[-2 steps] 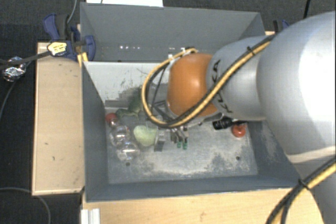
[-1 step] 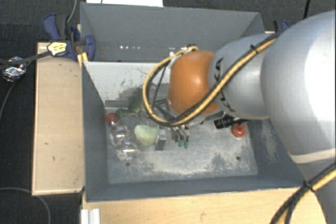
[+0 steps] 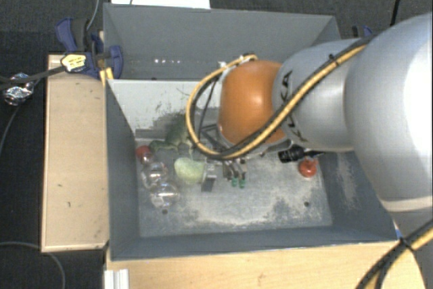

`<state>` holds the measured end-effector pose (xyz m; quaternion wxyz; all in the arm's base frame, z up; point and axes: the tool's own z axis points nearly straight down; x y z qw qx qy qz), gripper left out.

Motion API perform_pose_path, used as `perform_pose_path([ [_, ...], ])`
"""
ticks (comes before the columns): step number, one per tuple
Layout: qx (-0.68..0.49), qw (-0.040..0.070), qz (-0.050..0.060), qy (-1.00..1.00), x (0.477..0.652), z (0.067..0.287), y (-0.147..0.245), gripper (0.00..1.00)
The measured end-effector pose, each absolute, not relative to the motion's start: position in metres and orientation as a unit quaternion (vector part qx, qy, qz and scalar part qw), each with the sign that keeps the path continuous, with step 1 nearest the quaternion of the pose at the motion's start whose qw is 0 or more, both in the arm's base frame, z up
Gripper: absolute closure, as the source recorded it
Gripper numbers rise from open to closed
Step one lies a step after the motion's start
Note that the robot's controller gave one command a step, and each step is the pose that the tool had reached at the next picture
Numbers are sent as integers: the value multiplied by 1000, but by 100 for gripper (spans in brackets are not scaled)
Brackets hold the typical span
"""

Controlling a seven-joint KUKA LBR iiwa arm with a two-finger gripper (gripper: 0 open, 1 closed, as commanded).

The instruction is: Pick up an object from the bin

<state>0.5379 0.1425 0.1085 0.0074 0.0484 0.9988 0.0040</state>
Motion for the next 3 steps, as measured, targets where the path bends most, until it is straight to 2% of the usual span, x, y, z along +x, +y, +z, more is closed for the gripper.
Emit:
perform_pose_path([
  [2,49,9,5,999,539,132,143,100],
  [3,49,10,5,999,540,137,143,100],
])
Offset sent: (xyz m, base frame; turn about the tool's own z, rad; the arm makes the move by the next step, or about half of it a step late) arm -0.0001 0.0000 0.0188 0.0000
